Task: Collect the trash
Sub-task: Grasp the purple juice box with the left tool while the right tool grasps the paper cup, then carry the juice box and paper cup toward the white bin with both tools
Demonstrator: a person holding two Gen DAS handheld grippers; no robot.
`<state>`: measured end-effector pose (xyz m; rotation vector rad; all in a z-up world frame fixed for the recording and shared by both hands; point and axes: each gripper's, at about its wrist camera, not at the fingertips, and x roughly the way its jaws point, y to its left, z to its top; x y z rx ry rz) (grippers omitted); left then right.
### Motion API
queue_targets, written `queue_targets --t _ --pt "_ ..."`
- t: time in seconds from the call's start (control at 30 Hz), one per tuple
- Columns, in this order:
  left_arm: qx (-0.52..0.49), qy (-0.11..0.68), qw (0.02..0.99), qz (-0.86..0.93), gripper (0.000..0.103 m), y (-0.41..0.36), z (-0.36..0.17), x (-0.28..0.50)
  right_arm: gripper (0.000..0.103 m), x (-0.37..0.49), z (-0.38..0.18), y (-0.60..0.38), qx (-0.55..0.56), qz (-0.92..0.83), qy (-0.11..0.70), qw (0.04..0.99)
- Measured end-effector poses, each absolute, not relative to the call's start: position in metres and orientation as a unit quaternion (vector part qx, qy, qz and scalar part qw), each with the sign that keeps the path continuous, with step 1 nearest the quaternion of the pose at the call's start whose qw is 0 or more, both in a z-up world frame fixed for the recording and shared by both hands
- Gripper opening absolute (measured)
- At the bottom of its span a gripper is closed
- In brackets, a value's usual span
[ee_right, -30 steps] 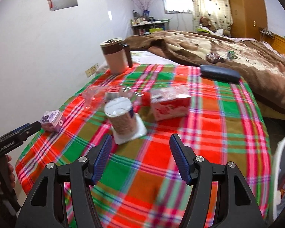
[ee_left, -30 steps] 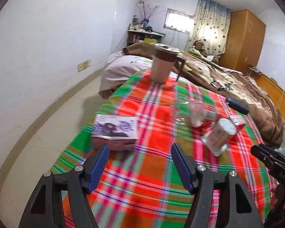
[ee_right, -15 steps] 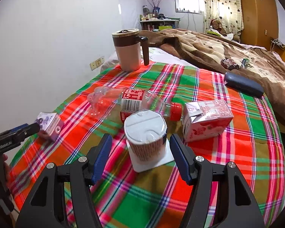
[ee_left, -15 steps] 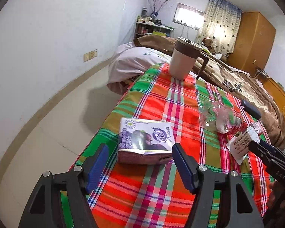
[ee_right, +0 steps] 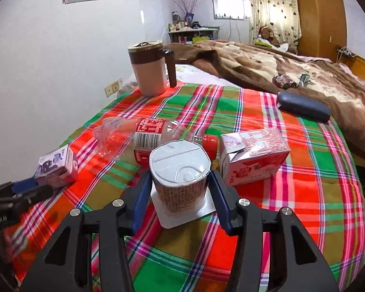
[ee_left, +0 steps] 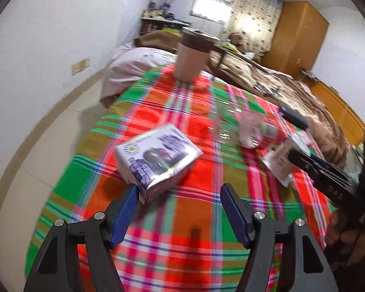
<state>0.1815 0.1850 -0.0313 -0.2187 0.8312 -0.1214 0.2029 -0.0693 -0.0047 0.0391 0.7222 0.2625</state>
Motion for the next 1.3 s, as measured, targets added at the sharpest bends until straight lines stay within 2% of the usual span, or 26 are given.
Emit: queue_targets --t 0.3,0.4,0.7,1.03,1.13,1.17,1.3 --pt "-0.051 0.362 0.929 -0.055 0.070 0.185 -0.005 0.171 0.050 0.202 -0.009 -0.075 0.031 0.133 0.352 0.926" --pt "-0.024 0.370 0.928 -0.018 0.078 0.194 -0.007 0.182 0.050 0.201 -0.009 -0.075 0.034 0.138 0.351 0.926" --pt "-0.029 0.408 0.910 -0.069 0.078 0.198 -0.032 0.225 0.050 0.200 -0.010 -0.079 0.042 0.140 0.349 0.926" --pt "-0.025 0.425 0.897 -0.116 0.078 0.178 -0.045 0.238 0.050 0.197 -0.011 -0.080 0.042 0.141 0.347 0.926" --pt "-0.030 0.424 0.898 -0.115 0.074 0.176 -0.046 0.238 0.050 0.197 -0.012 -0.081 0.046 0.143 0.348 0.925" --pt "-0.033 0.425 0.897 -0.115 0.068 0.175 -0.046 0.239 0.050 0.197 -0.012 -0.081 0.046 0.143 0.348 0.925" --pt "-0.037 0.428 0.896 -0.111 0.056 0.173 -0.046 0.240 0.050 0.196 -0.011 -0.082 0.043 0.142 0.348 0.926"
